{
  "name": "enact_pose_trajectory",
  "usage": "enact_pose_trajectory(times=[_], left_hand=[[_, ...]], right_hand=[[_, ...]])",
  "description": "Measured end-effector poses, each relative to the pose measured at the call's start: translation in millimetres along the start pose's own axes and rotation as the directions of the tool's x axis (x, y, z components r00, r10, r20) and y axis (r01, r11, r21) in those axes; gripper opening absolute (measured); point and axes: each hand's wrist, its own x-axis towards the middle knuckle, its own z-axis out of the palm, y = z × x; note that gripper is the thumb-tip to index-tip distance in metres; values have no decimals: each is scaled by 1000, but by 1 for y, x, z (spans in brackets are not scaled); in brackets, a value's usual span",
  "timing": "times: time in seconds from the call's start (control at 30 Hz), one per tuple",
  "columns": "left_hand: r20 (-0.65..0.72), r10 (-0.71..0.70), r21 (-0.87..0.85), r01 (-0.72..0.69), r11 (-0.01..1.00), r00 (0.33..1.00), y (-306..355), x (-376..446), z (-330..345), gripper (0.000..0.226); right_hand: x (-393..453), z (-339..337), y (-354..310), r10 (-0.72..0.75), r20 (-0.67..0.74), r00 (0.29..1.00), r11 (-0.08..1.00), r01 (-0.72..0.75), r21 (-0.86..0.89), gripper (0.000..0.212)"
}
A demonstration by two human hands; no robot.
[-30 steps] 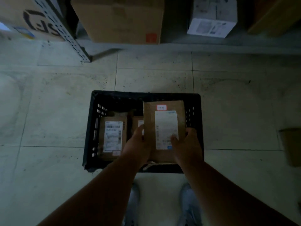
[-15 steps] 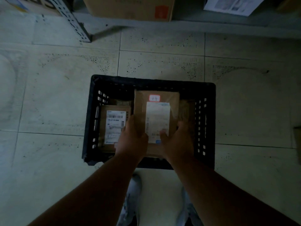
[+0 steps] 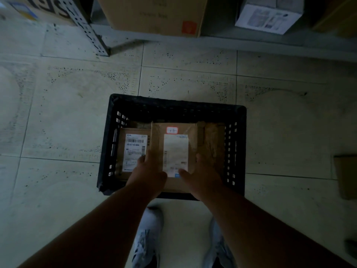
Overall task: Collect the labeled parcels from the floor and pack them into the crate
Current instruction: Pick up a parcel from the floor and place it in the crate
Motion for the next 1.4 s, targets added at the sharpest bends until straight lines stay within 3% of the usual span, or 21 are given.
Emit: enact_pose_trajectory(times=[0.1,0.2,0.5,0.73,0.87,1.13,1.3,1.4], left_hand=[[-176,100,-68,-113,991,979,41,-34,-24,70],[-225,255,-29,-268,963,940,91,-80,-50,70],[-399,429,-90,-500,861,810,187,-241,-161,41],[-354,640,-107,-709,697,682,268,-374,-218,35],[-320,751,-46,-801,596,577,323,-432,-212,34],[-256,927,129,-940,315,276,464,-512,-156,28],[-237,947,92,-965,245,218,555,-544,-73,29],[-225,951,79,-969,235,212,596,-552,-24,28]], right_hand=[[-24,-34,-24,-97,-139,986,995,94,-27,53],[-57,-82,-57,-164,-280,946,986,168,-8,52],[-203,-233,-150,-273,-577,770,946,325,-14,42],[-354,-336,-170,-276,-765,582,922,385,-40,34],[-418,-387,-147,-195,-840,507,933,359,0,32],[-491,-515,-62,-165,-910,381,926,376,-10,33],[-521,-589,29,-174,-931,320,918,396,-36,31],[-527,-624,81,-139,-928,345,932,362,-5,31]])
